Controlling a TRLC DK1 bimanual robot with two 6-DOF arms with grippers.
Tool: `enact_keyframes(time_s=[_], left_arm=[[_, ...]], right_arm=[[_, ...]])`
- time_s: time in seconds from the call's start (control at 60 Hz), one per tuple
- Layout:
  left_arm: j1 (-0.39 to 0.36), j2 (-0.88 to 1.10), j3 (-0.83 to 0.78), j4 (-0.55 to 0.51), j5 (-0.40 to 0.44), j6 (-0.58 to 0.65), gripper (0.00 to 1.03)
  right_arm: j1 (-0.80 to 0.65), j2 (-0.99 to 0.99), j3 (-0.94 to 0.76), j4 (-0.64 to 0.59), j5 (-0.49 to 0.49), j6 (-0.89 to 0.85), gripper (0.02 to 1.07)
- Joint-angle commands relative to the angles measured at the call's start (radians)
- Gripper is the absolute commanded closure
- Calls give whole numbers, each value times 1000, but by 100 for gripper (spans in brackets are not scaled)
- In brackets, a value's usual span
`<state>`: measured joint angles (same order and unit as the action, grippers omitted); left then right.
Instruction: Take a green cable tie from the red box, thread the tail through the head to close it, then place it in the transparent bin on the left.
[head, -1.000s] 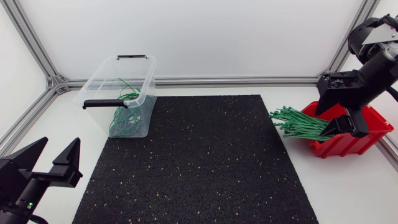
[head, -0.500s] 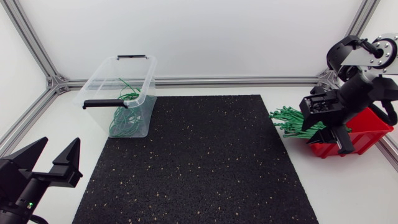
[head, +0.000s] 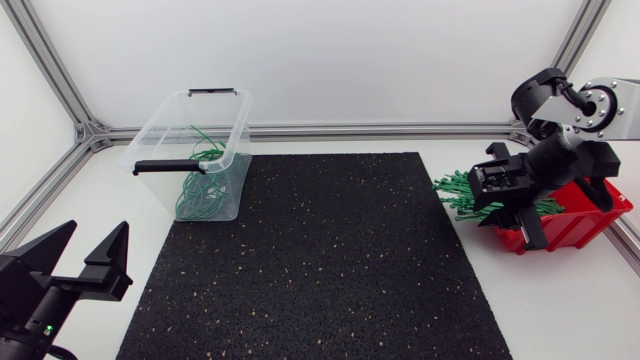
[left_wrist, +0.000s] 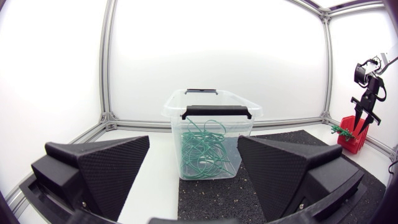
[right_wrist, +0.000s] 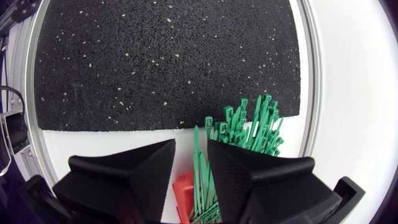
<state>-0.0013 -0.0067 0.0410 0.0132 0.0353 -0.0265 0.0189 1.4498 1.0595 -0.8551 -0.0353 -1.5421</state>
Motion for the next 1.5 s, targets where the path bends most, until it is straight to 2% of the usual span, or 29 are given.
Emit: enact_keyframes(time_s=[0.0, 0.4, 0.483, 0.817, 0.883, 1.083, 1.217, 1.483], left_arm=[[-5, -4, -39, -27, -5, -18, 4], [-6, -3, -39, -27, -5, -18, 4], [-6, -3, -39, -27, -5, -18, 4], [-9, -3, -39, -27, -5, -18, 4], [-9, -3, -39, -27, -5, -18, 4], [-9, -3, -39, -29, -5, -18, 4], [-9, -3, -39, -29, -5, -18, 4], [-11, -1, -39, -29, -5, -18, 4]], right_arm=[[9, 21, -23, 7, 6, -21, 70], [21, 64, -26, 50, 6, -12, 70], [23, 75, -26, 53, 14, -12, 80], [19, 89, -26, 62, 18, -13, 81], [21, 92, -26, 62, 18, -13, 89], [23, 92, -27, 64, 15, -12, 93], [21, 87, -26, 57, 12, -12, 102], [21, 58, -15, 42, 12, -10, 102]])
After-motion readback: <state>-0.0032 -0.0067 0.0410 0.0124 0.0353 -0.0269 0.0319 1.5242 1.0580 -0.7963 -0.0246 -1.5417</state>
